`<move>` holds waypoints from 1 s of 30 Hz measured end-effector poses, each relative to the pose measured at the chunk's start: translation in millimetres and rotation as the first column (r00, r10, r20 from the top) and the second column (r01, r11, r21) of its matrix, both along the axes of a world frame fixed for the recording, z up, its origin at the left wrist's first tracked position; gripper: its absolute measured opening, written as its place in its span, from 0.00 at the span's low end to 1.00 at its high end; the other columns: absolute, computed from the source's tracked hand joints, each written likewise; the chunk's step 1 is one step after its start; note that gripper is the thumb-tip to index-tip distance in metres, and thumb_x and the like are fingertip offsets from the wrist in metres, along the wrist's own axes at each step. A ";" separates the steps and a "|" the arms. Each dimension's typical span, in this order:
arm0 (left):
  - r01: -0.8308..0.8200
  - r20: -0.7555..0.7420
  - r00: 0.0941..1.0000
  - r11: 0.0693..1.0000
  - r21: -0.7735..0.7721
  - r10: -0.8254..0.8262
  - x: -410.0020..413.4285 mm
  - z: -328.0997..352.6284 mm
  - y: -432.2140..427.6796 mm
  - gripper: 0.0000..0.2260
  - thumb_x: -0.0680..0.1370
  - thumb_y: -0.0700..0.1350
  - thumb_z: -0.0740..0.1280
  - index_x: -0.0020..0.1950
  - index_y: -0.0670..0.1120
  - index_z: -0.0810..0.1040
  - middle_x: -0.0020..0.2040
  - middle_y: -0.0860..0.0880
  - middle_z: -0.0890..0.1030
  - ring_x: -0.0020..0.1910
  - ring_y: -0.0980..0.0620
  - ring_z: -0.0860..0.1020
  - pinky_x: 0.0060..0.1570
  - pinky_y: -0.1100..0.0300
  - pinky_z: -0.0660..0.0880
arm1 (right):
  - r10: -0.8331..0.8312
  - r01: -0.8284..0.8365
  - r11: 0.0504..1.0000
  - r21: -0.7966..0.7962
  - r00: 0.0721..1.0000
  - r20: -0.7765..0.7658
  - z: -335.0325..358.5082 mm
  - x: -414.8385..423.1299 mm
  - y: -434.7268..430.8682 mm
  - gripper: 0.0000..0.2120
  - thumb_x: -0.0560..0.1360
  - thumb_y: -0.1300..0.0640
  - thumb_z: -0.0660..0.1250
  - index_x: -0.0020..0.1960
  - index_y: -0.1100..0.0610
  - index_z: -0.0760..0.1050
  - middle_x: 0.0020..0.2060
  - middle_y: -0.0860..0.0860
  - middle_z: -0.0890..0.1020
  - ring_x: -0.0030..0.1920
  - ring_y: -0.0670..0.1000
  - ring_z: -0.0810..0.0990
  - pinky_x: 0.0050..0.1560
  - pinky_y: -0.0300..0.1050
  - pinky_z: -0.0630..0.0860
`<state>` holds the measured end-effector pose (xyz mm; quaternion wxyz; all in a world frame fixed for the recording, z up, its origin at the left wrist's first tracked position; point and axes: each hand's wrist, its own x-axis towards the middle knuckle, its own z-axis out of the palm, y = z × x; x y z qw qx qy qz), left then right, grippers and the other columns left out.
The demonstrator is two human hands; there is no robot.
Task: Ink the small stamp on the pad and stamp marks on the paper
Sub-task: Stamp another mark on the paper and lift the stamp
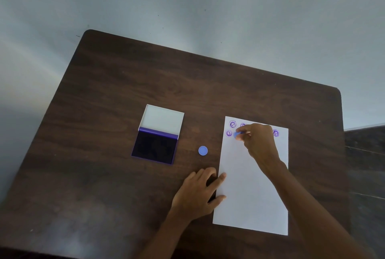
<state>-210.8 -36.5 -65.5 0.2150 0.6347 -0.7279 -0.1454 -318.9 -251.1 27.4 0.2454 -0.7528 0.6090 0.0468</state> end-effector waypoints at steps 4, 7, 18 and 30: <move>0.000 -0.005 1.000 1.000 -0.003 0.000 -1.3 0.4 0.2 0.24 0.79 0.63 0.61 0.71 0.53 0.73 0.59 0.51 0.79 0.53 0.53 0.78 0.50 0.59 0.79 | 0.088 -0.087 0.996 0.026 0.994 -0.065 6.1 9.2 -8.2 0.10 0.72 0.62 0.73 0.53 0.61 0.83 0.51 0.57 0.86 0.46 0.54 0.83 0.51 0.43 0.77; 0.001 -0.006 1.000 1.000 -0.009 -0.001 -1.7 0.1 1.0 0.24 0.79 0.63 0.62 0.71 0.53 0.74 0.58 0.51 0.79 0.52 0.54 0.78 0.48 0.60 0.79 | 0.148 -0.131 0.985 0.116 0.977 -0.152 11.9 19.1 -20.4 0.11 0.70 0.60 0.75 0.52 0.61 0.83 0.51 0.57 0.86 0.47 0.54 0.83 0.54 0.46 0.79; 0.011 -0.005 1.000 1.000 -0.010 -0.011 -0.6 3.8 0.8 0.24 0.78 0.62 0.62 0.71 0.52 0.75 0.58 0.51 0.79 0.53 0.55 0.78 0.49 0.59 0.80 | 0.094 -0.054 0.967 0.249 0.984 -0.154 23.1 24.8 -30.2 0.08 0.68 0.62 0.77 0.47 0.61 0.85 0.43 0.57 0.87 0.39 0.53 0.86 0.50 0.45 0.82; 0.012 -0.005 1.000 1.000 -0.014 -0.012 -1.2 0.1 -2.0 0.24 0.79 0.62 0.61 0.71 0.52 0.73 0.58 0.51 0.78 0.52 0.55 0.77 0.48 0.60 0.78 | -0.049 0.117 0.910 0.397 0.983 -0.178 13.3 34.4 -49.7 0.12 0.65 0.59 0.80 0.45 0.64 0.84 0.41 0.57 0.87 0.38 0.53 0.87 0.53 0.49 0.82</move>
